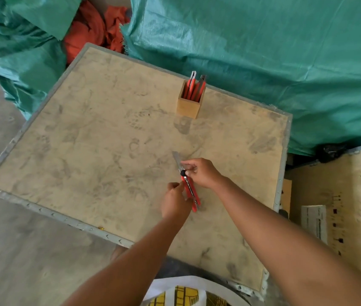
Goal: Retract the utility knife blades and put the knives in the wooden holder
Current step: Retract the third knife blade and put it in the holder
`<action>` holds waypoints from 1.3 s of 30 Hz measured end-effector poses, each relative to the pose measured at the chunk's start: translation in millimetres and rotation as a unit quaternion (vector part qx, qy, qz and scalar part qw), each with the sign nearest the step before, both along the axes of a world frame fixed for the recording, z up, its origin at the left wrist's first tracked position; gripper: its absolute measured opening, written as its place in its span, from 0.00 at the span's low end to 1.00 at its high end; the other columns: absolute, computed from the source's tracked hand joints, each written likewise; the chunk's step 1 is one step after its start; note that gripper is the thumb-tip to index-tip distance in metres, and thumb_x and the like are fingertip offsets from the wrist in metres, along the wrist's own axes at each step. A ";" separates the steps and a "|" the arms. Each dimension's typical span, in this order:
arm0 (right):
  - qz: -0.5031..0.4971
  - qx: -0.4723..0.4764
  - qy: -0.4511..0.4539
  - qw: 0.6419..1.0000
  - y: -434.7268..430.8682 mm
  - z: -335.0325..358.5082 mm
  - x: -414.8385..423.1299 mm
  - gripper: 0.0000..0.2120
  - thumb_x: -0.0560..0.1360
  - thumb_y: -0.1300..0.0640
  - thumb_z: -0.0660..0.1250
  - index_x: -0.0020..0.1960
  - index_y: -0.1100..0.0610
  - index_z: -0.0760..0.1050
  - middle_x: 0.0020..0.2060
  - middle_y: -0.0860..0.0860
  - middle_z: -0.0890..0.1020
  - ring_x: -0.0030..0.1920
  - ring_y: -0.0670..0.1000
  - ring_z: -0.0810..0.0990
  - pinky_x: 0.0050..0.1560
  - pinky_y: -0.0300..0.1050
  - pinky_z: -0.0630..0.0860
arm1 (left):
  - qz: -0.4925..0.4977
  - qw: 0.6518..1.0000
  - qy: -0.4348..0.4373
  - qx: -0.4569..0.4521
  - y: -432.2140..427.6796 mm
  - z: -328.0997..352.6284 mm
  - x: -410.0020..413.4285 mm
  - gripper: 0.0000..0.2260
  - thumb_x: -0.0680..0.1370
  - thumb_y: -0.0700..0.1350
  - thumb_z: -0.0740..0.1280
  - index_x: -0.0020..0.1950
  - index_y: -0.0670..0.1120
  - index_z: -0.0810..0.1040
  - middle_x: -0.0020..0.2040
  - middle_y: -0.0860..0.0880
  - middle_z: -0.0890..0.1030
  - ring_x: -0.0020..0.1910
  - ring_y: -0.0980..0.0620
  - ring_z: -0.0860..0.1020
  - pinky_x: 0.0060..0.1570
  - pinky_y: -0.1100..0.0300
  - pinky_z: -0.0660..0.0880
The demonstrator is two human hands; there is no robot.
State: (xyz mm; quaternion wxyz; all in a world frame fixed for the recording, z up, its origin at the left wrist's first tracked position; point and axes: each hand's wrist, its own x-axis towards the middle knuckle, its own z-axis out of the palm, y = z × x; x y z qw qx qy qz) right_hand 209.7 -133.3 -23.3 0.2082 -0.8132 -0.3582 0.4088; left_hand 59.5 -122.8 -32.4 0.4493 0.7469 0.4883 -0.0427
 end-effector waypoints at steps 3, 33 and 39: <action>0.023 -0.010 -0.007 1.000 0.4 -8.1 1.8 0.18 0.76 0.64 0.71 0.64 0.53 0.82 0.59 0.54 0.85 0.61 0.51 0.83 0.65 0.40 0.74 | -0.003 1.000 0.013 0.023 -5.2 -2.5 3.5 0.21 0.72 0.44 0.71 0.65 0.53 0.77 0.62 0.50 0.74 0.48 0.47 0.81 0.43 0.51 0.81; -0.103 0.147 0.107 0.978 9.3 49.9 0.3 0.12 0.76 0.62 0.74 0.60 0.56 0.84 0.51 0.53 0.88 0.48 0.48 0.87 0.46 0.45 0.85 | 0.124 0.919 -0.274 -0.257 72.6 45.9 -24.2 0.19 0.77 0.29 0.67 0.64 0.46 0.80 0.49 0.42 0.80 0.45 0.46 0.82 0.46 0.53 0.84; -0.039 0.125 0.074 0.989 30.1 73.4 -26.7 0.11 0.76 0.59 0.75 0.57 0.53 0.86 0.43 0.43 0.86 0.39 0.36 0.84 0.44 0.33 0.77 | 0.147 0.901 -0.302 -0.274 118.6 70.6 -36.8 0.18 0.77 0.29 0.67 0.61 0.48 0.81 0.46 0.47 0.84 0.44 0.48 0.85 0.49 0.50 0.83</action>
